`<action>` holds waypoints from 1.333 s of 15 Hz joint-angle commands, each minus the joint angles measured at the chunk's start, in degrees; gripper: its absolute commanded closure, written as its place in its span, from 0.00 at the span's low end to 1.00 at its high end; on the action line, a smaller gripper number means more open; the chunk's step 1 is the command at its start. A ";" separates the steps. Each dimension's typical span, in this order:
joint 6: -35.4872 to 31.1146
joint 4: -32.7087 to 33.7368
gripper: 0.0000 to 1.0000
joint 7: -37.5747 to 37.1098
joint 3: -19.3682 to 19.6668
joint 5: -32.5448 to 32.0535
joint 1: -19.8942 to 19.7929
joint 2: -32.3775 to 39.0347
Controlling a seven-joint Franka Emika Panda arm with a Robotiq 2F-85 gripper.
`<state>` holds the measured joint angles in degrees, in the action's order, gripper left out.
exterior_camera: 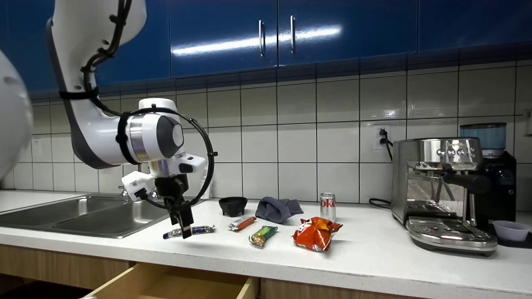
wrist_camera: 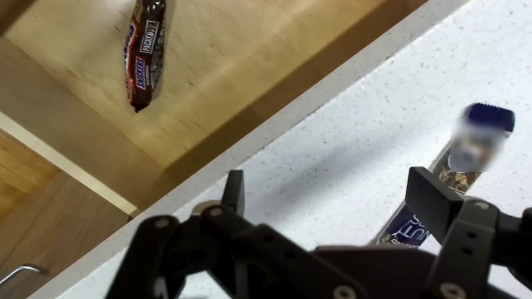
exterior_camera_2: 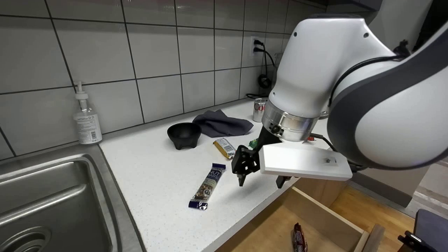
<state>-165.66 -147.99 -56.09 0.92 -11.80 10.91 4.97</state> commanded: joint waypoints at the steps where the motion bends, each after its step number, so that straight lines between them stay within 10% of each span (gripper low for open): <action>1: 2.77 5.32 0.00 3.39 -2.11 4.31 -0.72 3.08; 20: 25.75 29.76 0.00 0.12 -3.20 8.09 5.59 14.46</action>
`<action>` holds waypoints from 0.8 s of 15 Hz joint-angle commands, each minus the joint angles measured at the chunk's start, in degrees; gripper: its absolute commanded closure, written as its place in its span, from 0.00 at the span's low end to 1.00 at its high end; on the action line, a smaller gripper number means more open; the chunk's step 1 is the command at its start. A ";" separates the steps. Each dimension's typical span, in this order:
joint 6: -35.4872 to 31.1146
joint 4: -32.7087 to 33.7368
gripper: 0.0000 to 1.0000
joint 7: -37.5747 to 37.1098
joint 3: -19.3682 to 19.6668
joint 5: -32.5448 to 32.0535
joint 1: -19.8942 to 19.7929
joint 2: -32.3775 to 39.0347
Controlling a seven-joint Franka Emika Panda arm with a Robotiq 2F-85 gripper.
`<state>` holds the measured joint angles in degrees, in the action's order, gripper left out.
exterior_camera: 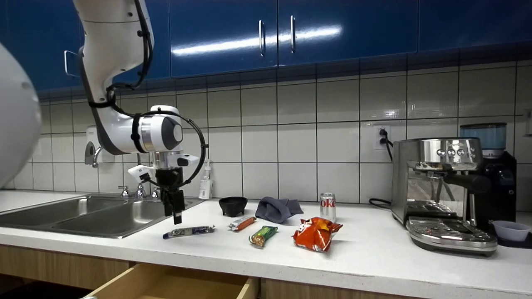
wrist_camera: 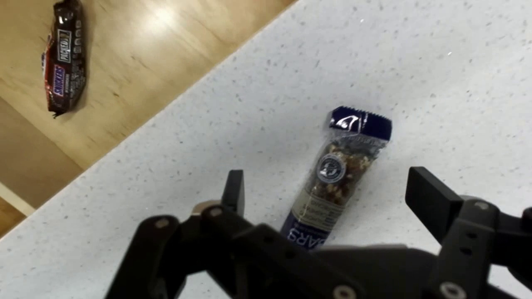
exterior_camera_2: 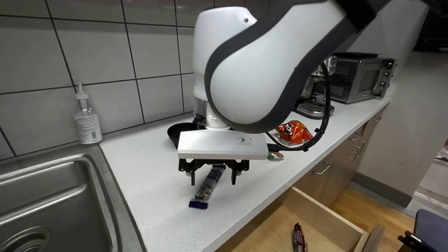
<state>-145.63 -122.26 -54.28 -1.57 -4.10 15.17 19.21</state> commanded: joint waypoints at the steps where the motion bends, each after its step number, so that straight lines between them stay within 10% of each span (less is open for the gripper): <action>1: 6.33 4.97 0.00 -1.23 -0.91 0.72 1.24 0.82; 12: 7.37 9.48 0.00 -2.36 1.70 0.16 1.24 6.69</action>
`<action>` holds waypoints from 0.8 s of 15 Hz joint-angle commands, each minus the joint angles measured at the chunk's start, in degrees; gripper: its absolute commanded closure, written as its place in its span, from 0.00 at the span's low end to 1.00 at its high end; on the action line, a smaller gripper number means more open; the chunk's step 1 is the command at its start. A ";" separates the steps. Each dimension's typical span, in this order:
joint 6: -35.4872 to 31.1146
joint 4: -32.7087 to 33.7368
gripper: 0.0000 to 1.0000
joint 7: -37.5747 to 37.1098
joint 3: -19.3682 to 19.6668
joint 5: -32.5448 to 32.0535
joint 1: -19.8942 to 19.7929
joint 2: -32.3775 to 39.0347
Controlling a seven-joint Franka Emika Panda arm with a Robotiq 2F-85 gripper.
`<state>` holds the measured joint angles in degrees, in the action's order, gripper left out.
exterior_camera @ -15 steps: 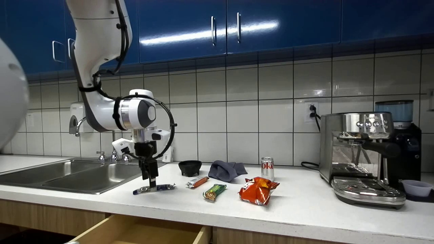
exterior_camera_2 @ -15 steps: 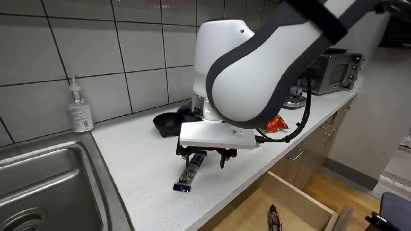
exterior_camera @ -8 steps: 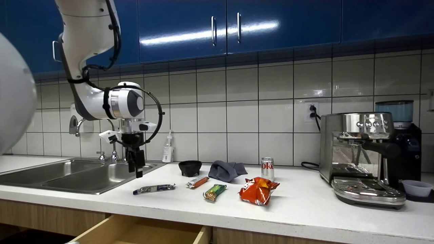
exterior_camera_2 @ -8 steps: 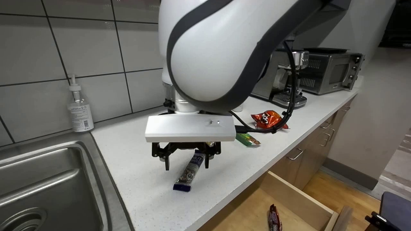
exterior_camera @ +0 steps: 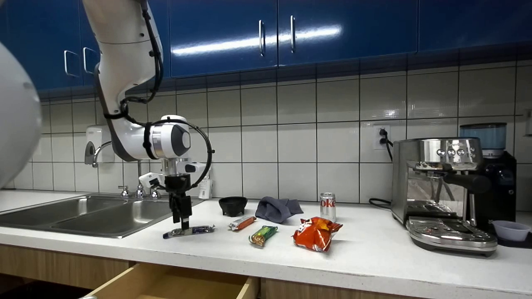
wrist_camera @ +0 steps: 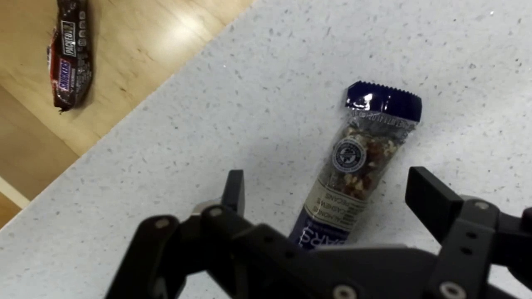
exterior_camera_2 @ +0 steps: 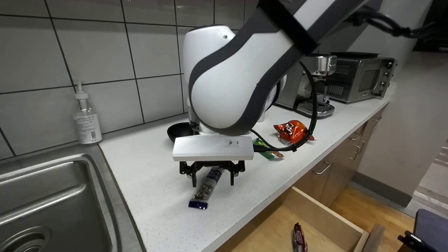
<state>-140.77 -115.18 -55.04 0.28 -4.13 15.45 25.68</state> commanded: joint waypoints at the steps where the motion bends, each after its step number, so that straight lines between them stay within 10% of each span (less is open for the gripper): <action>1: 2.67 2.90 0.00 -1.14 -0.30 0.48 0.81 0.50; 12: 2.64 5.60 0.00 0.04 -0.18 1.67 -0.14 3.39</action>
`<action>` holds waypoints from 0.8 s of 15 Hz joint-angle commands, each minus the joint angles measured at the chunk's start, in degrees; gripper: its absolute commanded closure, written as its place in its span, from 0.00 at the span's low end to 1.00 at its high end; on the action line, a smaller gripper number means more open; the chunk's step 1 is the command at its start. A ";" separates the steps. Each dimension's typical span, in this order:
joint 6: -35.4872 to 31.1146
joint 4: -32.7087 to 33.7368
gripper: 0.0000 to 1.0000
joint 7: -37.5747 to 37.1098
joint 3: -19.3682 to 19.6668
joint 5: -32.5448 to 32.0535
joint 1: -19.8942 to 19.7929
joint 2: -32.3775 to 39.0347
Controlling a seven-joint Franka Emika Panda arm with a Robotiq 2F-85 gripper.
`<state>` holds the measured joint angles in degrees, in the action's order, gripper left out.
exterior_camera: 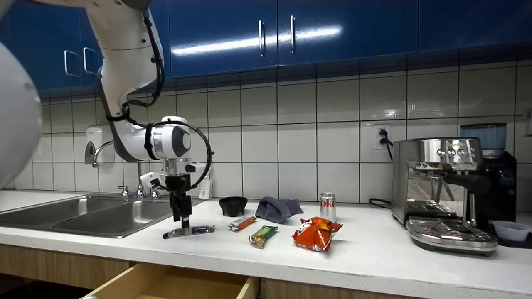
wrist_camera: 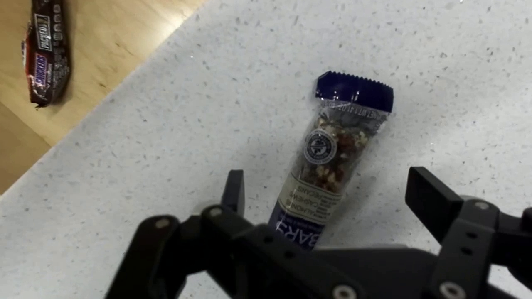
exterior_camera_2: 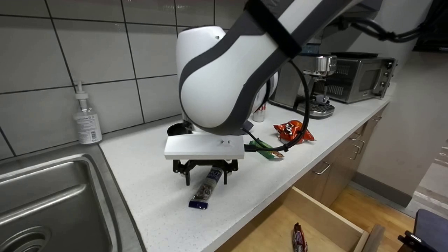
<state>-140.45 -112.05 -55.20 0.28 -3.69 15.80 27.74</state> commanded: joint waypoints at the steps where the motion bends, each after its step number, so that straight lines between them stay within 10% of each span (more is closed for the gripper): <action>1: 2.02 2.73 0.00 0.76 -0.23 1.62 -0.92 1.93; 8: 1.69 3.56 0.00 0.63 0.10 2.90 -1.07 3.30; 9: 1.61 3.55 0.25 0.47 0.18 2.98 -1.00 3.32; 12: 1.30 3.44 0.42 0.61 0.15 3.46 -1.33 3.46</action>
<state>-140.45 -110.23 -55.20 0.73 -1.70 15.24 30.54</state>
